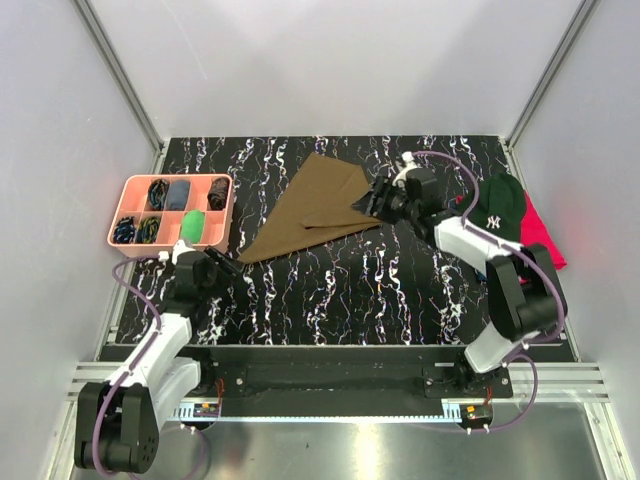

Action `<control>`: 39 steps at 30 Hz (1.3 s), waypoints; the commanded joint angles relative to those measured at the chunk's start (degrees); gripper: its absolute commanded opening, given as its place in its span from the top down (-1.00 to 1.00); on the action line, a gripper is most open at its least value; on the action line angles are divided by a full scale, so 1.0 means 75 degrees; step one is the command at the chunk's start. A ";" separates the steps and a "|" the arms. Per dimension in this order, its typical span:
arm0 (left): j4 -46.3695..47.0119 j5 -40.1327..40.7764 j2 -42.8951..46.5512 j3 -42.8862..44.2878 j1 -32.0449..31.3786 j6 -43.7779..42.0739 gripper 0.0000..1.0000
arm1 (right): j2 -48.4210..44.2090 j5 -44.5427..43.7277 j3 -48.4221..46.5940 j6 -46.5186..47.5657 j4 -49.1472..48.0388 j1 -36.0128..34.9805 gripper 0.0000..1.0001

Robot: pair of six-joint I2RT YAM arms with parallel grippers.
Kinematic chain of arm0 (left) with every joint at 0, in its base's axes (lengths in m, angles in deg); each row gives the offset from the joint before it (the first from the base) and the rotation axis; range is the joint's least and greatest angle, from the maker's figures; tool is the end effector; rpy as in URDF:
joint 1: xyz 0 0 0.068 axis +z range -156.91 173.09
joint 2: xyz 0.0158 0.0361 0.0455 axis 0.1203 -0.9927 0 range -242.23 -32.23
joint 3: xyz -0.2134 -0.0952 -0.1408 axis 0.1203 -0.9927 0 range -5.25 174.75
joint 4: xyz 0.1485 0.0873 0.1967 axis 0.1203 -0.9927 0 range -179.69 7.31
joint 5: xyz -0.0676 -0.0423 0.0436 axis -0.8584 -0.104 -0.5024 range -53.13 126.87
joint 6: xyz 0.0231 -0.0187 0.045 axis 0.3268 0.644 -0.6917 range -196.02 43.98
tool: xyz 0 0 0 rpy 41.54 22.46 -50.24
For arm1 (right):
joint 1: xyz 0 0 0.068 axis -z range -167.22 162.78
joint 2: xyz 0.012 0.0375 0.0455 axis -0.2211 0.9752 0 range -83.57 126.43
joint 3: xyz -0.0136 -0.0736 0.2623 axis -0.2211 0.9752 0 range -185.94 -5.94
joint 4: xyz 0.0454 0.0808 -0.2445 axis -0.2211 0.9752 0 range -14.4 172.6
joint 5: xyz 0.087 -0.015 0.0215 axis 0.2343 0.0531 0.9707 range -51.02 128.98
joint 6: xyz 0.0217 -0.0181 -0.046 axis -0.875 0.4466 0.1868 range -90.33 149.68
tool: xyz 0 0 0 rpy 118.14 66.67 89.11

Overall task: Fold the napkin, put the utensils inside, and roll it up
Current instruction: Fold the napkin

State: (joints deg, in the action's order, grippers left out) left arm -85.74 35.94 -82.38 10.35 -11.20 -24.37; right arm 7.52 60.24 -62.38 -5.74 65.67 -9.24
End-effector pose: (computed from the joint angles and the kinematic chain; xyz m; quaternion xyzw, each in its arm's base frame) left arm 0.1730 -0.0135 0.1598 -0.3571 0.8231 -0.2135 0.3865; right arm 0.3272 0.1462 0.2426 -0.0023 0.8336 0.3909 0.3904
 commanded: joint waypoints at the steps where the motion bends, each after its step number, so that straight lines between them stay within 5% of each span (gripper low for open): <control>1: 0.0418 0.0218 0.0370 0.0042 0.0034 -0.0313 -0.26 | 0.0662 -0.0315 -0.0606 0.0257 0.0504 0.0954 -0.28; 11: 0.0580 -0.0309 0.0066 0.0088 0.0034 -0.0618 -0.32 | 0.1927 0.1288 -0.0923 0.0632 0.0692 0.1975 -0.04; 22: 0.0700 -0.0720 -0.0075 0.0147 0.0034 -0.0864 -0.30 | 0.2947 0.1583 -0.1485 0.0867 0.0668 0.2045 0.09; 39: 0.0418 -0.0802 0.0335 0.0288 0.0045 -0.1134 -0.29 | 0.3359 0.1596 -0.1509 0.1078 0.0680 0.2127 0.03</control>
State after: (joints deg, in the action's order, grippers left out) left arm -84.27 31.05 -81.72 10.39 -11.20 -31.56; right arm 33.07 72.24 -72.89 0.38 71.11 6.01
